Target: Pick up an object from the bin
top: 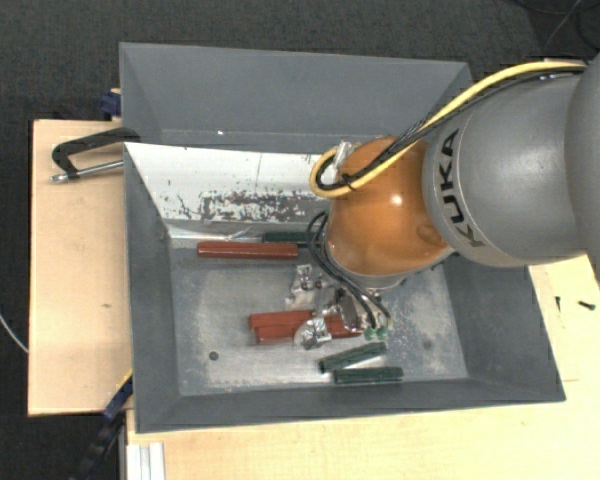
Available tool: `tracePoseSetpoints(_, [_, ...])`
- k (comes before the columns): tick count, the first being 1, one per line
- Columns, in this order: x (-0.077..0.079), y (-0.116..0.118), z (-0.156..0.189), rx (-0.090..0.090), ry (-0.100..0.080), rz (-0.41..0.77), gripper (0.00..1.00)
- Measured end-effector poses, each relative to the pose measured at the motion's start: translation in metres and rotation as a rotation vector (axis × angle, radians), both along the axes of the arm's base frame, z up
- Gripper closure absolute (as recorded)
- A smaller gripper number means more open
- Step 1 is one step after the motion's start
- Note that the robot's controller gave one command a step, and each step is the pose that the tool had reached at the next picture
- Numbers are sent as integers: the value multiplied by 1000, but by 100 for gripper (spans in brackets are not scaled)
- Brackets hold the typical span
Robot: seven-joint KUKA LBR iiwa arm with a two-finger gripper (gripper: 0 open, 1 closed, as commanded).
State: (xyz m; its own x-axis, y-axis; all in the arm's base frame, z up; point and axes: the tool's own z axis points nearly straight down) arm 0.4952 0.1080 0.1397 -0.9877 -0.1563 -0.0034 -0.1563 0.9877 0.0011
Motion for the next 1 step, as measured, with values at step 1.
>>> tracePoseSetpoints(1, [4, -8, 105, 0, -1, 18, 100])
